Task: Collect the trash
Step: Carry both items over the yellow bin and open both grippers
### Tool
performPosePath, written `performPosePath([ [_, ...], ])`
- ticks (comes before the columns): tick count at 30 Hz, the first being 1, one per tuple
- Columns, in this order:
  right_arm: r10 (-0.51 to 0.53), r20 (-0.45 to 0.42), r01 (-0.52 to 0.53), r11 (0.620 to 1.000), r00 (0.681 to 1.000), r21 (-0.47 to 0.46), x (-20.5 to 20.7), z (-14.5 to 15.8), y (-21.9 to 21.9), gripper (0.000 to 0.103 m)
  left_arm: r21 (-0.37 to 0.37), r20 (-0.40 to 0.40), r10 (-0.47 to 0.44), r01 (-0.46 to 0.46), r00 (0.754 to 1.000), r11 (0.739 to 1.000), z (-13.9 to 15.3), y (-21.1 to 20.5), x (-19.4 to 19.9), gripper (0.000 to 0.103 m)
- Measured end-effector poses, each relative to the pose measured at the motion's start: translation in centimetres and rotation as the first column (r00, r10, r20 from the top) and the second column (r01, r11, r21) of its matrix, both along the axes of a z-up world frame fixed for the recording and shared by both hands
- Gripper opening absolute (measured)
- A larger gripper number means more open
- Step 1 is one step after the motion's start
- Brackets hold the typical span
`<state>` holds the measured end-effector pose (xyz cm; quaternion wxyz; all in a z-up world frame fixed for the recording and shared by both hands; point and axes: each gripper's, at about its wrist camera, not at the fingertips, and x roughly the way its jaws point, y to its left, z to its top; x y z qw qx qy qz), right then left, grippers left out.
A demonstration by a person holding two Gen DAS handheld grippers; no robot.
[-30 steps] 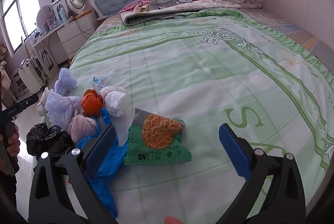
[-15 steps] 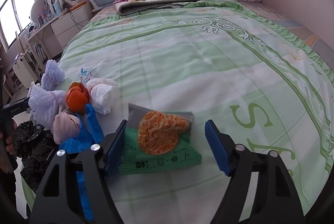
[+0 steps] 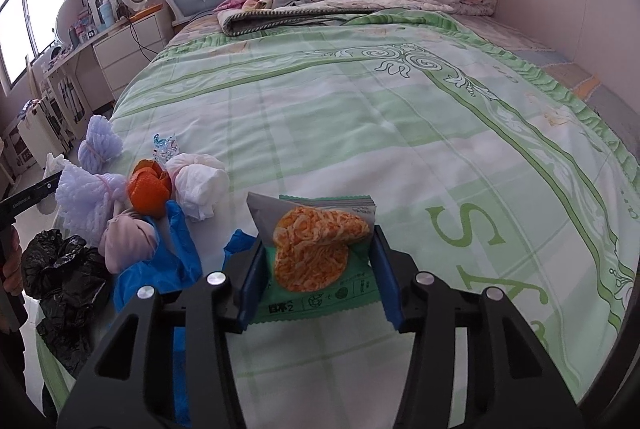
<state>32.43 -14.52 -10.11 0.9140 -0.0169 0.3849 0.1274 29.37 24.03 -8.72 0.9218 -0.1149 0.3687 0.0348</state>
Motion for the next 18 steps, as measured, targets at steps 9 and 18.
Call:
performPosePath([
  [9,0.034,0.057,-0.037,0.999,0.998,0.038,-4.6,3.4,-0.8,0.046,-0.02,0.08,0.012,-0.011,0.997,1.0,3.4,0.4,-3.9,0.031],
  [18,0.056,0.102,-0.064,0.995,0.993,0.071,-10.6,6.4,-1.7,0.047,-0.026,0.168,0.055,-0.052,0.984,0.998,6.9,-1.2,-9.2,0.031],
])
